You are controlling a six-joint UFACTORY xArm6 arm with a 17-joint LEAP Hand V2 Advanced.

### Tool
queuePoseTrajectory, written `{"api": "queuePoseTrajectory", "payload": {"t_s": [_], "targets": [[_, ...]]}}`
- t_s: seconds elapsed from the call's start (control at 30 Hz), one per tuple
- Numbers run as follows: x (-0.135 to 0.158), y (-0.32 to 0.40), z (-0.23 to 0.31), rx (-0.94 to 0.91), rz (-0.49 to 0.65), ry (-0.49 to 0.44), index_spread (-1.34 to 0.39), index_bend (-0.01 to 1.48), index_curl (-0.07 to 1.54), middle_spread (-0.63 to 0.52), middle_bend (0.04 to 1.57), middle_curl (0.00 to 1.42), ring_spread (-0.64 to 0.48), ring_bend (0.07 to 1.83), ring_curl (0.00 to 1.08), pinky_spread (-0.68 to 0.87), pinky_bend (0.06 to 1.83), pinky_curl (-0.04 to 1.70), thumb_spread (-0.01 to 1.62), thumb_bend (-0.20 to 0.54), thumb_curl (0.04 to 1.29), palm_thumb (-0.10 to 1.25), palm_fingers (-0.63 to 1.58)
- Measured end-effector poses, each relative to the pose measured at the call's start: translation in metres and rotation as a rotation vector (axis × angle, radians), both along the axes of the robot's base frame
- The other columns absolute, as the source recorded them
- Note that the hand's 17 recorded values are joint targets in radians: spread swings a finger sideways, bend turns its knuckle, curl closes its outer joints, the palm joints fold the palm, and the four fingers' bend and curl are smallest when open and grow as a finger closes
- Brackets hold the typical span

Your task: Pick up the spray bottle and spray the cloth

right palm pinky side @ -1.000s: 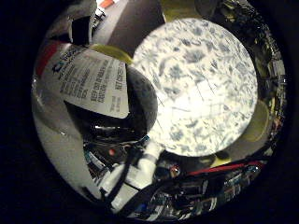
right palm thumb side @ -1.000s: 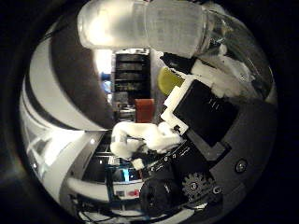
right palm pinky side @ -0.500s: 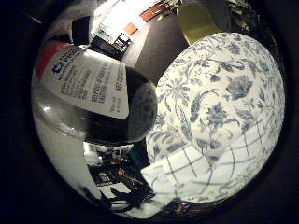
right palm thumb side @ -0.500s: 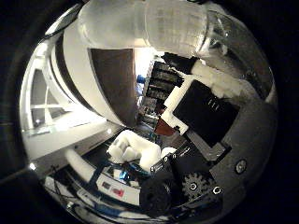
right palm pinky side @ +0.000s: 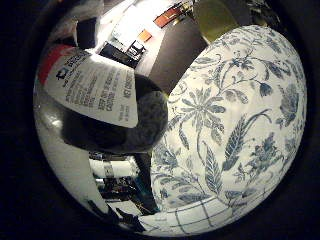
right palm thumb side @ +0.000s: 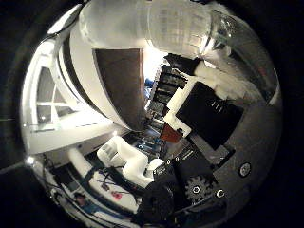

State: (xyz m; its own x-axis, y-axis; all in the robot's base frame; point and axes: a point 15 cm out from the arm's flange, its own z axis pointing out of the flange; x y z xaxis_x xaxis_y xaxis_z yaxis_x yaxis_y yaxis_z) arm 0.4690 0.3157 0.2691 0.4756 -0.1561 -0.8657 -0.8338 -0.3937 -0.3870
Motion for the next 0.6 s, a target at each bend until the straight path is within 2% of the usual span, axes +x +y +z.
{"api": "queuePoseTrajectory", "payload": {"t_s": [0.3,0.6], "targets": [[0.009,0.018,-0.035,-0.013,0.025,0.035,-0.18,1.17,0.67,-0.07,1.32,0.55,-0.14,1.44,0.54,-0.22,1.05,1.08,1.0,-0.012,0.79,1.04,1.23],[-0.001,0.031,-0.071,-0.034,0.056,0.096,-0.18,1.17,0.67,-0.07,1.32,0.55,-0.14,1.44,0.54,-0.22,1.05,1.07,1.0,-0.012,0.8,1.05,1.24]]}}
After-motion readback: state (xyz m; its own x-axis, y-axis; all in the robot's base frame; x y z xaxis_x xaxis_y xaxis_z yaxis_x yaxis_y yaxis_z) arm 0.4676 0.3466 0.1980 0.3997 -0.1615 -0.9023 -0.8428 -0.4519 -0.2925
